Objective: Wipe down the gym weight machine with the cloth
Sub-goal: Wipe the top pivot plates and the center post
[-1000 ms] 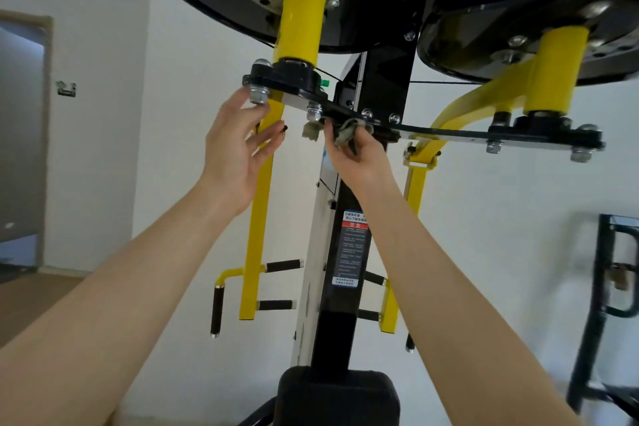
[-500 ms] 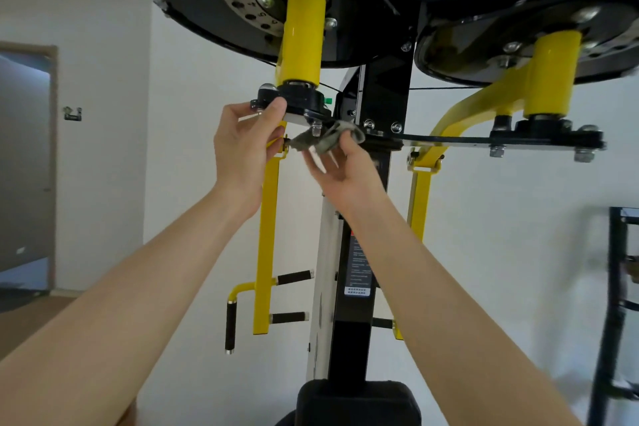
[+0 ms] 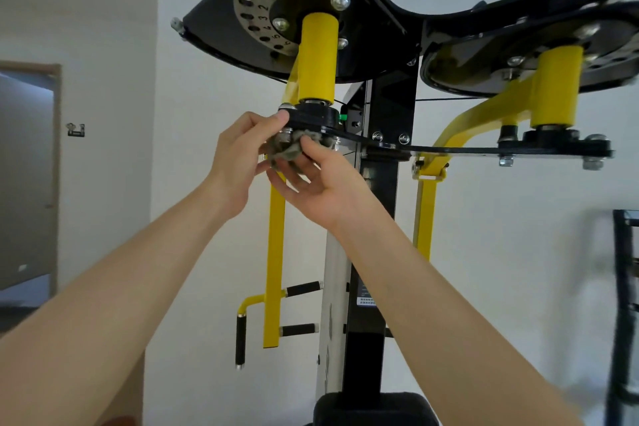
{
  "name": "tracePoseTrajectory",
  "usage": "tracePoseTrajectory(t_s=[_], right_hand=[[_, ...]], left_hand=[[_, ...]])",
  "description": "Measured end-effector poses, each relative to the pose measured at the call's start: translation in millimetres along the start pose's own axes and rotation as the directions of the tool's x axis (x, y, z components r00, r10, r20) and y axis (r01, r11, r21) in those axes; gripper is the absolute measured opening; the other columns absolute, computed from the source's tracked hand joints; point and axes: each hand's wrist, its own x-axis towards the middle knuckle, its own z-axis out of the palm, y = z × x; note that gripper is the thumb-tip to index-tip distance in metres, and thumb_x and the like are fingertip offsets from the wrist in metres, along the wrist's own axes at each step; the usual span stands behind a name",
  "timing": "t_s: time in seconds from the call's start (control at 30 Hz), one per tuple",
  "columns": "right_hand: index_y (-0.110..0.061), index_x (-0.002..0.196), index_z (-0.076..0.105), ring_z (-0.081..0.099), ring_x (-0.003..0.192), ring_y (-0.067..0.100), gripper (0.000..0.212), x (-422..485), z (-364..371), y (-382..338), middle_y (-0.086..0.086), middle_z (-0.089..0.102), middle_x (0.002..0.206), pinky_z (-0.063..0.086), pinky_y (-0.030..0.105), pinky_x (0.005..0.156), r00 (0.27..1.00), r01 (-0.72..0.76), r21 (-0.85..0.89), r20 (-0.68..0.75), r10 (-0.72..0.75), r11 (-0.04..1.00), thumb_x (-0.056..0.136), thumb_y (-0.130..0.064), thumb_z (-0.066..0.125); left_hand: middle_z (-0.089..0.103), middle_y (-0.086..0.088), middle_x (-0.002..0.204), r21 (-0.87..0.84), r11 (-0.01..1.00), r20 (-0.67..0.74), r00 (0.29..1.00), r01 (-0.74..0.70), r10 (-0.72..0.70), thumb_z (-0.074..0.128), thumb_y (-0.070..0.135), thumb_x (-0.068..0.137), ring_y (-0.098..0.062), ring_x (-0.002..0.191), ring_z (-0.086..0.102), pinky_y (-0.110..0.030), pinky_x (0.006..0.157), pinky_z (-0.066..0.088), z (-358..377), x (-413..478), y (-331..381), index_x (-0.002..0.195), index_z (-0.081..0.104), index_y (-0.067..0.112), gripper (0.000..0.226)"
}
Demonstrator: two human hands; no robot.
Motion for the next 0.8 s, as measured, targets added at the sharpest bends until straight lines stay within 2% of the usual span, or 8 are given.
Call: tracePoseTrajectory(t_s=[0.13,0.2,0.27,0.37,0.47,0.53,0.67,0.8], right_hand=[[-0.002,0.110,0.062,0.063,0.116,0.034,0.014,-1.0,-12.8,-10.6,0.018,0.070,0.105,0.051,0.050,0.101,0.999,0.032,0.187,-0.021,-0.029,0.982,0.099,-0.010,0.060],[-0.004,0.119,0.060,0.067,0.108,0.033,0.021,5.4,-24.3,-21.7,0.021,0.070,0.109,0.053,0.046,0.099,0.997,0.071,0.270,-0.052,-0.059,0.960,0.100,-0.013,0.059],[-0.005,0.118,0.061,0.069,0.098,0.030,0.022,12.2,-37.1,-31.4,0.020,0.071,0.103,0.053,0.043,0.099,0.992,0.099,0.274,-0.097,-0.075,0.957,0.100,-0.018,0.059],[-0.003,0.108,0.060,0.067,0.102,0.034,0.014,18.1,-52.9,-46.5,0.020,0.067,0.106,0.054,0.046,0.097,0.985,0.126,0.266,-0.144,-0.090,0.956,0.101,-0.015,0.057],[-0.002,0.109,0.058,0.061,0.101,0.038,0.012,23.3,-64.3,-59.6,0.023,0.059,0.111,0.051,0.046,0.103,0.981,0.140,0.275,-0.171,-0.095,0.951,0.101,-0.010,0.055],[-0.002,0.116,0.059,0.062,0.104,0.035,0.018,27.7,-72.8,-64.4,0.022,0.060,0.117,0.053,0.045,0.100,0.981,0.142,0.292,-0.168,-0.095,0.946,0.100,-0.010,0.056],[0.000,0.120,0.065,0.066,0.091,0.023,0.029,25.5,-98.0,-69.7,0.017,0.068,0.107,0.060,0.039,0.083,0.991,0.040,0.121,-0.129,-0.024,0.992,0.097,-0.017,0.065],[-0.007,0.135,0.059,0.065,0.091,0.021,0.042,5.9,-128.7,-74.9,0.014,0.068,0.113,0.059,0.035,0.078,0.999,-0.025,-0.217,-0.041,0.017,0.976,0.098,-0.027,0.062]], left_hand=[[0.073,0.003,0.096,-0.044,0.999,-0.021,1.000,0.001,-0.002,0.068,0.042,0.093,-0.015,0.098,0.072,-0.034,0.086,0.056,4.1,-3.0,-5.0,0.083,0.054,0.023,0.026],[0.073,0.002,0.103,-0.039,0.999,-0.059,0.998,-0.002,-0.001,0.067,0.044,0.093,-0.018,0.104,0.071,-0.034,0.090,0.055,7.8,-4.8,-6.4,0.087,0.056,0.024,0.024],[0.072,-0.001,0.111,-0.018,1.000,-0.093,0.996,-0.006,0.004,0.065,0.047,0.094,-0.019,0.107,0.070,-0.031,0.089,0.056,11.5,-6.6,-6.6,0.091,0.058,0.024,0.024],[0.071,0.000,0.114,-0.031,0.999,-0.135,0.991,-0.009,0.005,0.062,0.047,0.097,-0.017,0.105,0.069,-0.030,0.088,0.057,16.4,-10.2,-8.5,0.100,0.059,0.025,0.022],[0.068,0.001,0.117,-0.107,0.994,-0.149,0.989,-0.017,0.001,0.058,0.044,0.099,-0.016,0.102,0.069,-0.032,0.089,0.057,24.0,-19.1,-16.0,0.114,0.058,0.027,0.023],[0.066,-0.002,0.121,-0.175,0.985,-0.166,0.986,-0.004,-0.026,0.058,0.040,0.100,-0.018,0.099,0.070,-0.034,0.088,0.056,31.4,-26.8,-28.4,0.118,0.056,0.026,0.023],[0.066,-0.004,0.117,-0.186,0.974,-0.167,0.973,0.128,-0.160,0.065,0.025,0.096,-0.022,0.100,0.068,-0.033,0.085,0.056,54.5,-41.1,-61.6,0.117,0.059,0.021,0.022],[0.067,0.004,0.118,-0.107,0.978,0.014,0.984,0.180,-0.180,0.068,0.033,0.095,-0.013,0.109,0.067,-0.031,0.090,0.056,86.7,-44.6,-77.1,0.123,0.063,0.030,0.028]])
